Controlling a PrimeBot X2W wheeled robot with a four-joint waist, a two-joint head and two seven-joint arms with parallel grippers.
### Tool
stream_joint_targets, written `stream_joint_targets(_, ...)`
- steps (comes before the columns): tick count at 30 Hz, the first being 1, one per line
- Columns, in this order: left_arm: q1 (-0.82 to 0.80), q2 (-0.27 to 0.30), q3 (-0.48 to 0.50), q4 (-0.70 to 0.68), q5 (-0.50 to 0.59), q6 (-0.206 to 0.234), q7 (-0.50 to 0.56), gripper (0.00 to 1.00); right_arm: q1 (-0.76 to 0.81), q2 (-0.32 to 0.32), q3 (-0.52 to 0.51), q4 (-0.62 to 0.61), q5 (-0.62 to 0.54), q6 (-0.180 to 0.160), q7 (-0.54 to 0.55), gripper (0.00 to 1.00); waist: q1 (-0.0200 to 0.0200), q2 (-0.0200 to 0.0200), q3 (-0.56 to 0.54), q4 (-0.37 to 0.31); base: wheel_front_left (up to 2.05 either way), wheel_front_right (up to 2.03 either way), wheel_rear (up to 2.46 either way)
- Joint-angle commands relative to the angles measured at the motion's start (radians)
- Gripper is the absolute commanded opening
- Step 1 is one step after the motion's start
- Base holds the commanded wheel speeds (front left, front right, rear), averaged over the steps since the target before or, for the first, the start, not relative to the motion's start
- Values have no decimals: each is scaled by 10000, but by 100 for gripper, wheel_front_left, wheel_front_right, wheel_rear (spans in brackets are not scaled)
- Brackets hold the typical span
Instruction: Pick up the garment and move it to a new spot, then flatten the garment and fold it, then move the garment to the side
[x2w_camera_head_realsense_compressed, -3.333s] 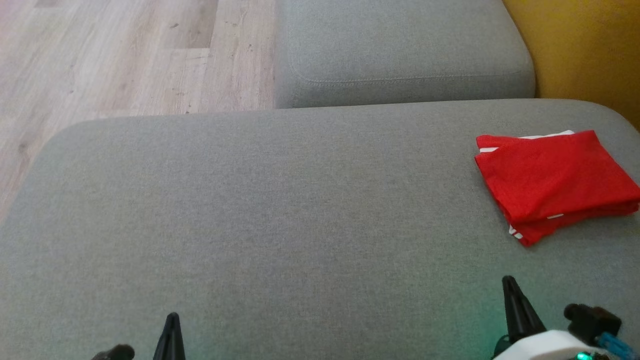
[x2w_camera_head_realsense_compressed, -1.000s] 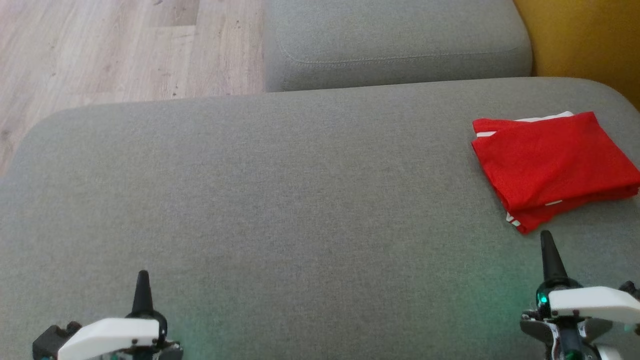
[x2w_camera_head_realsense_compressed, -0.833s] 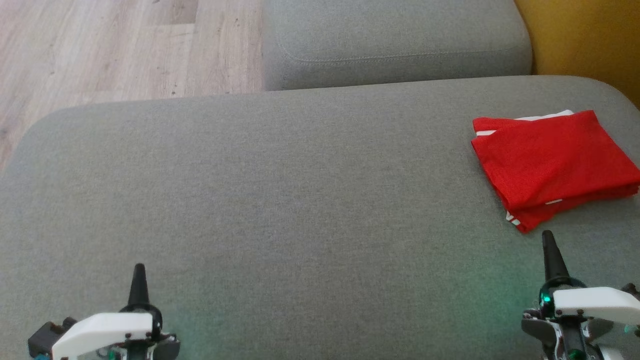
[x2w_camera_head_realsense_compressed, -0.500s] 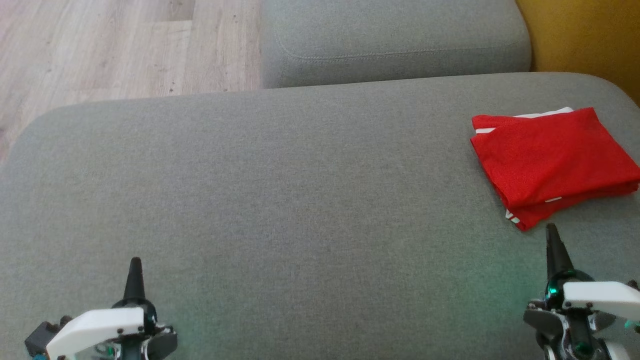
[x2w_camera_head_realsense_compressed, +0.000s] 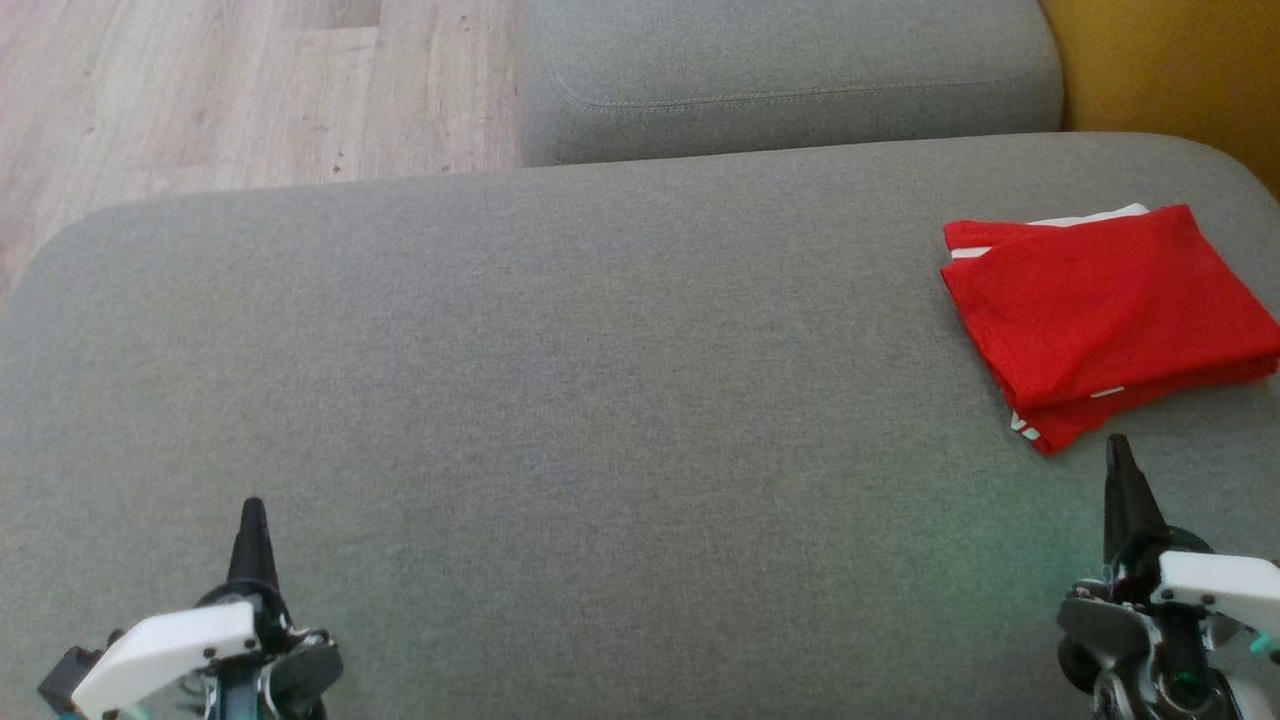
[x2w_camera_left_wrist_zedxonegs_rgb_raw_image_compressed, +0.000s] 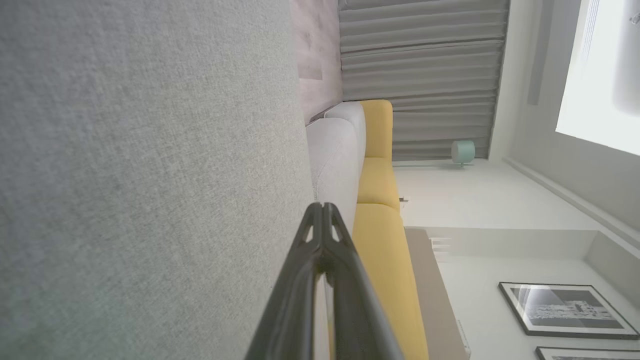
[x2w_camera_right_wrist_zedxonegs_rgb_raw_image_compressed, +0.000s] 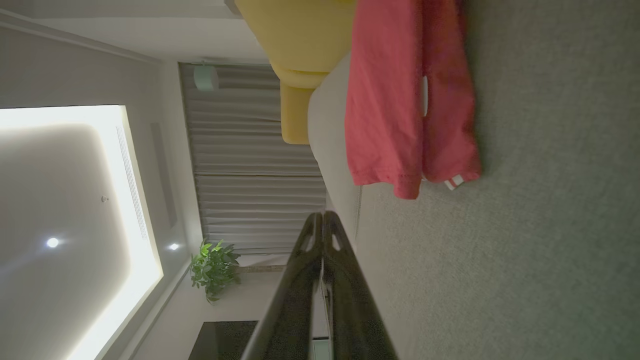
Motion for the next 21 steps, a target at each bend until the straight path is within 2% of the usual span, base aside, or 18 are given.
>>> stream_joint_targets(1,-583,6,504,-283,-189,-159,114,0,-669,-165,134,-308,338,68,139,0,0,0,10,-4,0,0,0)
stream_joint_targets(4,-631,-51,642,-280,-390,-240,195,0,-727,-164,95,-306,660,69,193,0,0,0,33,-14,0,0,0)
stream_joint_targets(21,-632,-62,658,-280,-377,-240,208,0,-730,-140,60,-304,631,69,221,0,0,0,33,-14,0,0,0)
